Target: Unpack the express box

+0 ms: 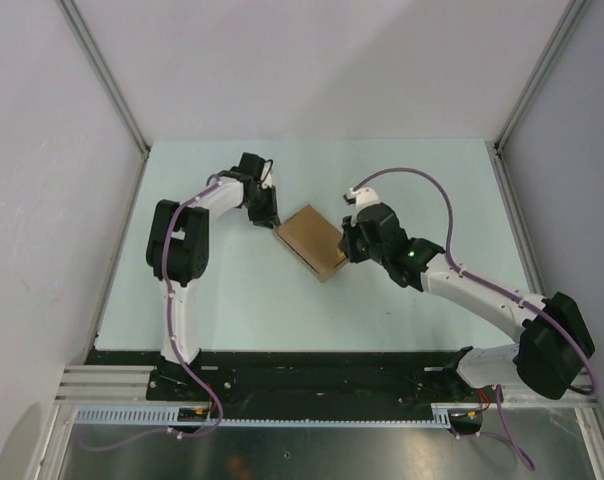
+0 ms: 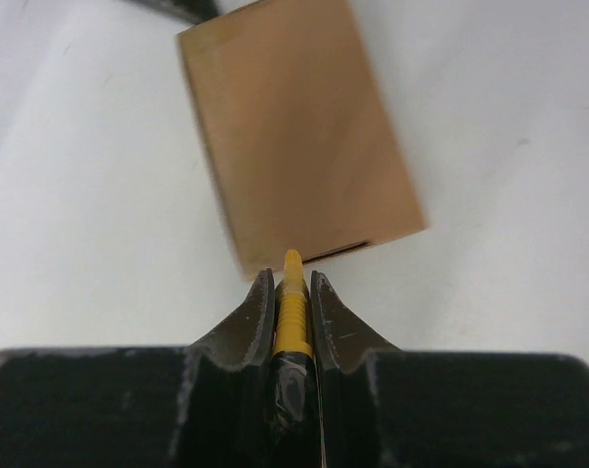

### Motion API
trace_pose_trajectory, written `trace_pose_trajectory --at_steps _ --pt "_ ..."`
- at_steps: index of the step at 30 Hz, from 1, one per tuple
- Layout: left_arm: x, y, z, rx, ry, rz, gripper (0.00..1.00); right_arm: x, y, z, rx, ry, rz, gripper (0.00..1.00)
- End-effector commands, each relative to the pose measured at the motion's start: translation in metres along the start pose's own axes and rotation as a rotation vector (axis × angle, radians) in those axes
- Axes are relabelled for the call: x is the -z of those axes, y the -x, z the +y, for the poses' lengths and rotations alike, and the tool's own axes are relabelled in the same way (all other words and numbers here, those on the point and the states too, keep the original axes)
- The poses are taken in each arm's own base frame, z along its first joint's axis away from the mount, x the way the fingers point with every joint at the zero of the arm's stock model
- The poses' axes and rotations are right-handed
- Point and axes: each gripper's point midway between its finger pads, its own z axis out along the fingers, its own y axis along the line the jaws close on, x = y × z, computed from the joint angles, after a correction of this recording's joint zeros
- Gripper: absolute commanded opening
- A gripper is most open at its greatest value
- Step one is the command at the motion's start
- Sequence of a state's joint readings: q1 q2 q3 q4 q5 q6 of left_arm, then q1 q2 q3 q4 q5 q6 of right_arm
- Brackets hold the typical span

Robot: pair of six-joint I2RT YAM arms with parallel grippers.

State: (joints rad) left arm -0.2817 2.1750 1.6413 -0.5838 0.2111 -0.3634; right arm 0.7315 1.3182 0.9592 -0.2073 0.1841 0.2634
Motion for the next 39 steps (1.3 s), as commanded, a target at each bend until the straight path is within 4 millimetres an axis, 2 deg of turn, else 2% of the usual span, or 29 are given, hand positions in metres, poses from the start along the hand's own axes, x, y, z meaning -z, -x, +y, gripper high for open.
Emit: trace_pose_trajectory --at_steps 1,3,7,10,14,20,23,27,30,33,35,37,38,39 --pt "0.024 -0.02 -0.017 -0.07 -0.046 0.015 0.33 0.007 -0.037 0.047 0.118 0.197 0.123 0.0" --pt "0.031 -0.021 -0.02 -0.089 -0.039 -0.001 0.33 0.005 -0.049 0.062 0.15 0.228 0.149 0.0" --pt "0.033 -0.039 -0.031 -0.121 -0.073 0.026 0.34 -0.003 -0.062 0.068 0.15 0.227 0.177 0.0" --pt "0.033 -0.058 -0.045 -0.169 -0.092 0.054 0.33 -0.012 -0.07 0.065 0.146 0.199 0.196 0.0" --pt "0.039 -0.066 -0.05 -0.2 -0.069 0.041 0.33 -0.022 -0.081 0.05 0.14 0.119 0.214 0.0" --pt "0.06 -0.057 -0.05 -0.286 -0.072 -0.026 0.33 -0.024 -0.074 0.014 0.063 -0.069 0.185 0.0" --pt "0.077 -0.04 -0.049 -0.317 -0.038 -0.102 0.34 -0.023 -0.075 0.0 0.028 -0.131 0.185 0.0" --pt "0.097 -0.005 -0.053 -0.283 -0.02 -0.209 0.36 -0.025 -0.078 -0.02 0.0 -0.224 0.183 0.0" --pt "0.107 0.02 -0.071 -0.264 -0.062 -0.277 0.42 -0.025 -0.074 -0.036 -0.063 -0.285 0.168 0.0" --pt "0.099 0.03 -0.086 -0.257 -0.119 -0.272 0.46 -0.025 -0.066 -0.051 -0.116 -0.332 0.142 0.0" --pt "0.087 0.03 -0.094 -0.255 -0.154 -0.244 0.47 -0.028 -0.059 -0.061 -0.141 -0.353 0.114 0.0" --pt "0.084 0.035 -0.104 -0.271 -0.185 -0.242 0.49 -0.033 -0.054 -0.066 -0.155 -0.363 0.094 0.0" --pt "0.074 0.031 -0.107 -0.279 -0.195 -0.219 0.5 -0.038 -0.048 -0.067 -0.167 -0.362 0.065 0.0" --pt "0.072 0.03 -0.116 -0.297 -0.236 -0.205 0.51 -0.043 -0.048 -0.074 -0.163 -0.375 0.063 0.0"
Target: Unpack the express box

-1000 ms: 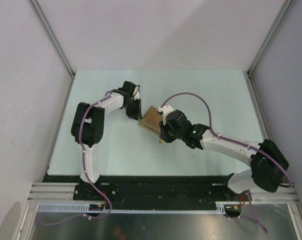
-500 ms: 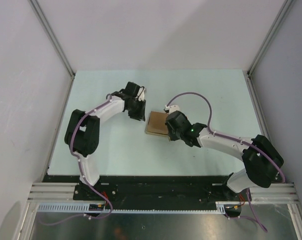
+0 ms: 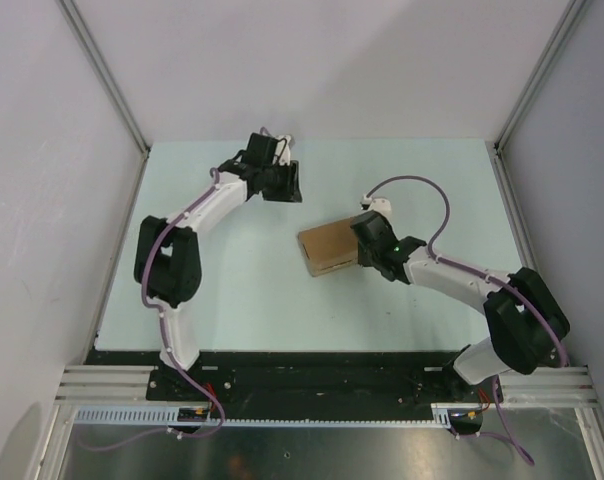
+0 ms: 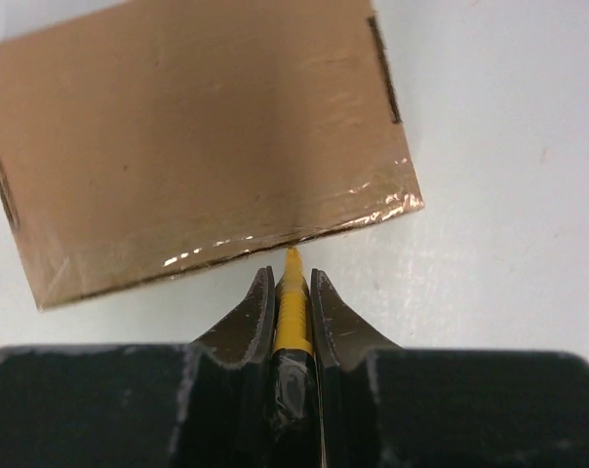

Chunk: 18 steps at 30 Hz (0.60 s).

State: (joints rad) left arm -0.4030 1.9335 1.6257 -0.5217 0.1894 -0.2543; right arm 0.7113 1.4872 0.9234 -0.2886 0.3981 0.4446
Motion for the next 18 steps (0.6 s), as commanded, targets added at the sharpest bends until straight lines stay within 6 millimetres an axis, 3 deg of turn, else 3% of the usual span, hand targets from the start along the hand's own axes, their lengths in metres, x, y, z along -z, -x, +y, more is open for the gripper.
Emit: trace_pose_trajectory --at_steps 1,6,11,18 --pt "-0.021 0.003 -0.029 -0.02 -0.138 0.029 0.52 -0.018 0.028 -0.01 -0.077 -0.042 -0.106 0.0" --pt "-0.048 -0.03 -0.047 -0.012 -0.241 0.141 0.57 -0.038 0.052 -0.01 -0.125 -0.015 -0.169 0.0" --pt "-0.05 -0.052 -0.063 -0.037 -0.322 0.191 0.61 -0.049 0.067 -0.009 -0.142 0.011 -0.213 0.0" --pt "-0.041 -0.096 -0.055 -0.062 -0.261 0.247 0.57 -0.055 0.081 -0.007 -0.151 0.018 -0.241 0.0"
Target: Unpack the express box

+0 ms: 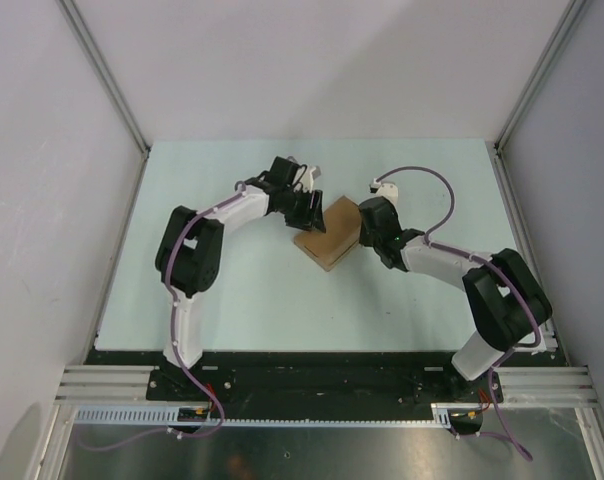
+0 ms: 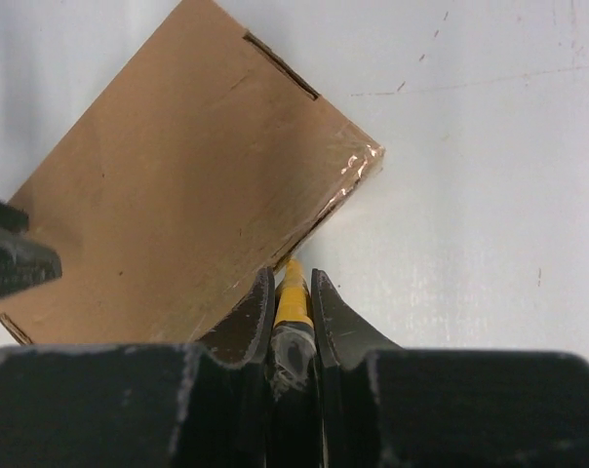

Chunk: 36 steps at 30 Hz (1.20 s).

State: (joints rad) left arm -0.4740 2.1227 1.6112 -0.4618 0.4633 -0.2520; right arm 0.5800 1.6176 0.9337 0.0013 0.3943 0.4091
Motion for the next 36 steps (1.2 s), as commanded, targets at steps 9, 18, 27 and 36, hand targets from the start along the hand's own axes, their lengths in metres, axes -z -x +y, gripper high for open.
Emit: trace_pose_trajectory --at_steps 9,18,27,36 --pt "0.033 -0.049 -0.04 -0.118 -0.113 0.024 0.52 -0.022 0.049 0.018 -0.049 0.053 -0.121 0.0" --pt "0.065 0.023 -0.009 -0.052 0.159 -0.206 0.56 -0.007 0.073 -0.004 -0.052 -0.038 -0.169 0.0" --pt "0.036 0.051 0.017 0.034 0.223 -0.225 0.51 0.027 0.081 -0.014 -0.073 -0.045 -0.149 0.0" --pt "0.002 0.039 0.037 0.064 0.229 -0.159 0.44 0.037 0.081 -0.013 -0.094 -0.031 -0.14 0.0"
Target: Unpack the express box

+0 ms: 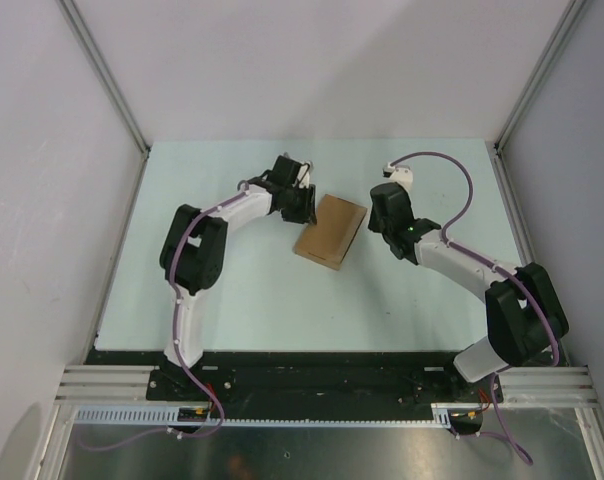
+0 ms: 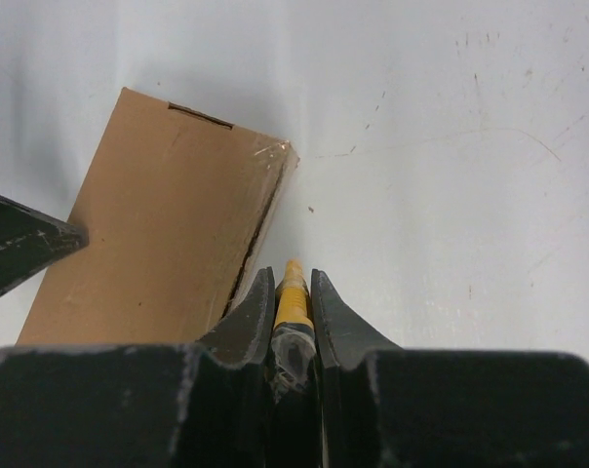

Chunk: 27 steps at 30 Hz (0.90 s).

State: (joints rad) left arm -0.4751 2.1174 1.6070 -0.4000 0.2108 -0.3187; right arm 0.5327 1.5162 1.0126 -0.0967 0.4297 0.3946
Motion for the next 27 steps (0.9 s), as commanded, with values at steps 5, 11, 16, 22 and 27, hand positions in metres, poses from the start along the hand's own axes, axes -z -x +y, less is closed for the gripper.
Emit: trace_pose_trajectory --at_steps 5,11,16,22,27 --pt "-0.012 -0.004 0.011 0.032 0.027 0.014 0.32 0.01 0.022 0.004 -0.057 0.007 -0.037 0.0" --pt "-0.01 -0.018 0.036 0.052 0.093 0.034 0.2 0.007 0.015 0.007 -0.057 0.011 -0.019 0.0" --pt "-0.007 -0.027 0.06 0.092 0.13 0.053 0.16 0.002 0.011 0.013 -0.058 0.024 -0.011 0.0" --pt "-0.006 -0.046 0.079 0.121 0.165 0.09 0.14 -0.002 0.007 0.021 -0.053 0.047 -0.009 0.0" --pt "-0.006 -0.051 0.087 0.129 0.188 0.097 0.13 -0.006 0.004 0.025 -0.053 0.062 -0.005 0.0"
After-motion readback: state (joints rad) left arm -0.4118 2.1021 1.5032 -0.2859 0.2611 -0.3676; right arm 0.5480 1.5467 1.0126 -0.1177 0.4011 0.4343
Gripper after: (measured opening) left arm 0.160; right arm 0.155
